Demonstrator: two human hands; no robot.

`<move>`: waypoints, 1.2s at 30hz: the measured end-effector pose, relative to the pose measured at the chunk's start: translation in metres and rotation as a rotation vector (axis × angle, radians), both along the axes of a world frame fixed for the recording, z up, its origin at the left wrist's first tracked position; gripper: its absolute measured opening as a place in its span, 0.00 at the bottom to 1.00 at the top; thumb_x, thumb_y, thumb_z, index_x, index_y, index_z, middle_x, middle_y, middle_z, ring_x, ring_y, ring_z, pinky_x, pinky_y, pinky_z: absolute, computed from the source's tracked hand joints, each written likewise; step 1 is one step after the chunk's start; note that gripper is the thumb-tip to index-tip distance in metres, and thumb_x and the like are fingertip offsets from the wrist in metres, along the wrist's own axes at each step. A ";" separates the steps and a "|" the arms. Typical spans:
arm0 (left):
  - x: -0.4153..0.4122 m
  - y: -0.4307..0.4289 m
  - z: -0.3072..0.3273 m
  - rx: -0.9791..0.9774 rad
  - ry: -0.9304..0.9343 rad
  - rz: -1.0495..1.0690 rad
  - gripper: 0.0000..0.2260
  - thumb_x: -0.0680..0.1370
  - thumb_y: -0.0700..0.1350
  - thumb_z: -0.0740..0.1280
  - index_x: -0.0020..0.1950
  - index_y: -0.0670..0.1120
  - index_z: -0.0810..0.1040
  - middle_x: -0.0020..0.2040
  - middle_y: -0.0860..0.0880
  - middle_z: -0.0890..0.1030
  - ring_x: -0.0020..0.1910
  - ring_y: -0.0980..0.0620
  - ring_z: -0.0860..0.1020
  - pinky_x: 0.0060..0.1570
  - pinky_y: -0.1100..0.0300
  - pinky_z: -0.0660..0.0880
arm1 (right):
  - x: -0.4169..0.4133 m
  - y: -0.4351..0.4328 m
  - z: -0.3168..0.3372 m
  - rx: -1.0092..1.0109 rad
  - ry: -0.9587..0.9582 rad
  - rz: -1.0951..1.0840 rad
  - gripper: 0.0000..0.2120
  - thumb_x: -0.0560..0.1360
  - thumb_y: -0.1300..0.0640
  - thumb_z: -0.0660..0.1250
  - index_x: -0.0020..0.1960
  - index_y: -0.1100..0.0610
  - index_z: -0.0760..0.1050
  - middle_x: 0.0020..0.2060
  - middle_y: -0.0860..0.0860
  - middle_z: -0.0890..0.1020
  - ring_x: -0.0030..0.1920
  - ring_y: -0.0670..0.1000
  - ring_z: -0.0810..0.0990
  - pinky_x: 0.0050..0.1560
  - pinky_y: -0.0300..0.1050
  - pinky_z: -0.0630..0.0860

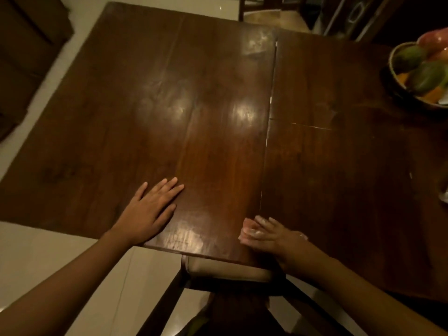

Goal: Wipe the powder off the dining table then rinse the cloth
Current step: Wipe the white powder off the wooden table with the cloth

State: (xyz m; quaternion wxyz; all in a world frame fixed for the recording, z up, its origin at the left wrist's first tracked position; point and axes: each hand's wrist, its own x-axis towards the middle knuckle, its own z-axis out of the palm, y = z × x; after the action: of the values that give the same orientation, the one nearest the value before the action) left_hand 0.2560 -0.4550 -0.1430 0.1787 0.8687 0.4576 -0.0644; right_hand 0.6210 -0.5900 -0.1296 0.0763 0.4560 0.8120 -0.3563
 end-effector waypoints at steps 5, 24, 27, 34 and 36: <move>0.007 -0.007 -0.008 0.120 0.039 0.057 0.24 0.83 0.58 0.45 0.79 0.60 0.49 0.79 0.57 0.53 0.78 0.58 0.49 0.75 0.46 0.48 | 0.027 0.043 -0.011 0.215 0.017 -0.522 0.43 0.74 0.76 0.53 0.77 0.37 0.57 0.80 0.42 0.54 0.81 0.56 0.44 0.79 0.64 0.46; 0.003 -0.009 -0.006 0.137 -0.128 0.142 0.23 0.82 0.53 0.54 0.77 0.61 0.56 0.78 0.61 0.58 0.77 0.65 0.51 0.76 0.47 0.49 | -0.020 0.059 -0.034 0.456 0.079 -0.567 0.30 0.78 0.69 0.60 0.76 0.48 0.66 0.76 0.47 0.66 0.78 0.61 0.58 0.74 0.67 0.61; 0.001 -0.009 -0.010 0.153 -0.144 0.402 0.25 0.81 0.56 0.56 0.77 0.59 0.56 0.79 0.57 0.57 0.78 0.61 0.51 0.77 0.47 0.48 | -0.046 0.056 -0.041 0.525 0.063 -0.255 0.37 0.72 0.74 0.61 0.77 0.50 0.64 0.77 0.50 0.66 0.78 0.62 0.58 0.75 0.65 0.59; -0.021 0.012 -0.009 0.122 -0.182 0.607 0.24 0.80 0.58 0.55 0.77 0.60 0.57 0.79 0.56 0.57 0.78 0.59 0.51 0.77 0.46 0.44 | -0.041 0.115 -0.034 0.371 0.040 -0.187 0.29 0.79 0.59 0.57 0.77 0.43 0.62 0.78 0.47 0.63 0.79 0.59 0.57 0.75 0.63 0.56; -0.056 0.032 -0.009 0.136 -0.170 0.597 0.23 0.81 0.57 0.54 0.77 0.60 0.57 0.79 0.56 0.58 0.78 0.58 0.52 0.76 0.45 0.46 | -0.064 0.150 -0.033 0.421 0.088 -0.439 0.24 0.80 0.59 0.51 0.75 0.49 0.68 0.74 0.50 0.71 0.77 0.59 0.62 0.75 0.65 0.58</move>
State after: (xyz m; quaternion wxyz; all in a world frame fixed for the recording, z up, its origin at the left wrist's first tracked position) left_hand 0.2002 -0.4231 -0.1524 0.1688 0.7083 0.6790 0.0942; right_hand 0.5573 -0.4402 -0.1627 -0.1340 0.6104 0.7526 -0.2075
